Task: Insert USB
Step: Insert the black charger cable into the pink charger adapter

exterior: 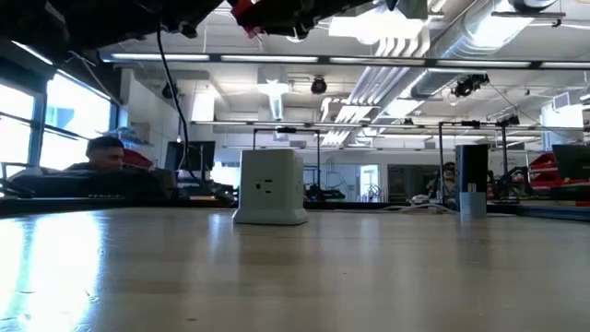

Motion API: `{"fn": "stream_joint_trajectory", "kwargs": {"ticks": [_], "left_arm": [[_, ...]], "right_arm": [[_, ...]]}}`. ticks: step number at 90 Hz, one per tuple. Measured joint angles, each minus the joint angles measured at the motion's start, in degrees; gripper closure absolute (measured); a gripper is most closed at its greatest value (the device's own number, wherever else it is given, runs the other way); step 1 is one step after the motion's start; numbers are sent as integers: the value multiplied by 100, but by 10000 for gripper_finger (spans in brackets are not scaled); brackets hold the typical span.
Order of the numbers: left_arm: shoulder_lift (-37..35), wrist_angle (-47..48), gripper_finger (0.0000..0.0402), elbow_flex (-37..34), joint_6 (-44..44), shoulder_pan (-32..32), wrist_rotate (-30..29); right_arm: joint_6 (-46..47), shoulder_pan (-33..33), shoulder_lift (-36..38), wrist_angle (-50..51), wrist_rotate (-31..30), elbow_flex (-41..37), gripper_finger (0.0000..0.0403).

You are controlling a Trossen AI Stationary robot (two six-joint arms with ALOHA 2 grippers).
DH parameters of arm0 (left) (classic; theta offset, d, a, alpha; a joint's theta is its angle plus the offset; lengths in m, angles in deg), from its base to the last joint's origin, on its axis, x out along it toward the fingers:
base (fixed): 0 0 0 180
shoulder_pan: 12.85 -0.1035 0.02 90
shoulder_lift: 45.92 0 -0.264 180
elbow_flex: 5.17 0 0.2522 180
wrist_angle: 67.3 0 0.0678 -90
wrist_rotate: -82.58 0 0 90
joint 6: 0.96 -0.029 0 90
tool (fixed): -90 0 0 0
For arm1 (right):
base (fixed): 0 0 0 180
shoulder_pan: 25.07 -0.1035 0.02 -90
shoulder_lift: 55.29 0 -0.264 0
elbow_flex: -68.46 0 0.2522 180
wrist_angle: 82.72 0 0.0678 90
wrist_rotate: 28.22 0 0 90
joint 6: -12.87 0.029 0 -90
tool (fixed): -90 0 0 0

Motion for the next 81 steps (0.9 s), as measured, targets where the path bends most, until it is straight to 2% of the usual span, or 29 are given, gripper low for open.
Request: {"fn": "stream_joint_trajectory", "kwargs": {"ticks": [57,81], "left_arm": [[310,-215,398,-4,-80,-50,-207],[331,-275,371,-21,66,-52,-277]], "right_arm": [[-129,15,101,165,-111,0,288],[-116,-1,151,-11,-104,17,288]]}}
